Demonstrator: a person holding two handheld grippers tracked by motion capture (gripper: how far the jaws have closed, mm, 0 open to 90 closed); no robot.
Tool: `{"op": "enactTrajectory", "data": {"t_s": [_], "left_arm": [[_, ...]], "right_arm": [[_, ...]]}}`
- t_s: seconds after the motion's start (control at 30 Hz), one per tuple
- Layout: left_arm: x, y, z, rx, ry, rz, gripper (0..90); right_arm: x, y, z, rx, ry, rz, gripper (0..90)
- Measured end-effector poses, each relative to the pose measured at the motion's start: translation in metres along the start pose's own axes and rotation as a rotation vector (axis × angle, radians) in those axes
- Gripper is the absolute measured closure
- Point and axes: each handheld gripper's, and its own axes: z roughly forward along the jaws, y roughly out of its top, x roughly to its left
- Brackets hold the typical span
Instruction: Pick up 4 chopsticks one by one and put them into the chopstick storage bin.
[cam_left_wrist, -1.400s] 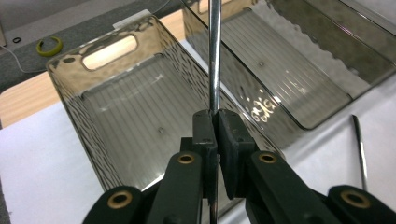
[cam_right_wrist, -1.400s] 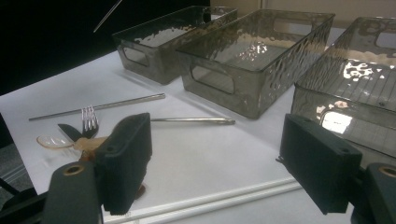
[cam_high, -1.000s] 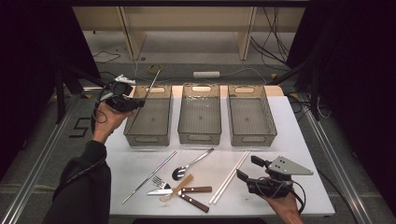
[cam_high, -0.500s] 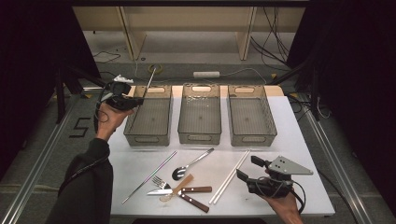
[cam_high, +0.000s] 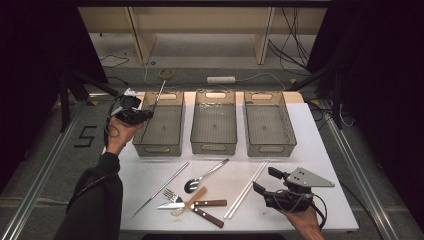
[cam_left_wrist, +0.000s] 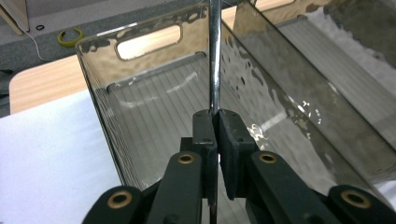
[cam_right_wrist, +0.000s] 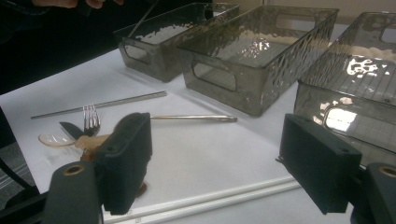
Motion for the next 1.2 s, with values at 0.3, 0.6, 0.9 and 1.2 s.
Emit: {"op": "enactTrajectory", "data": {"t_s": [0.3,0.6,0.9,1.2], "left_arm": [[-0.001,-0.009,0.011,0.025,-0.005,0.011,84.8],[0.001,-0.018,0.021,0.054,0.000,-0.004,84.1],[0.001,-0.020,0.020,0.042,-0.017,-0.050,67.0],[-0.019,-0.024,-0.007,0.078,-0.094,-0.018,42.4]], "right_arm": [[0.000,0.000,0.000,0.002,0.000,0.000,26.4],[-0.001,0.000,0.000,0.000,0.001,0.001,26.4],[-0.001,0.000,0.000,0.000,0.001,0.004,26.4],[-0.002,0.000,-0.001,-0.006,0.000,0.007,26.4]]}}
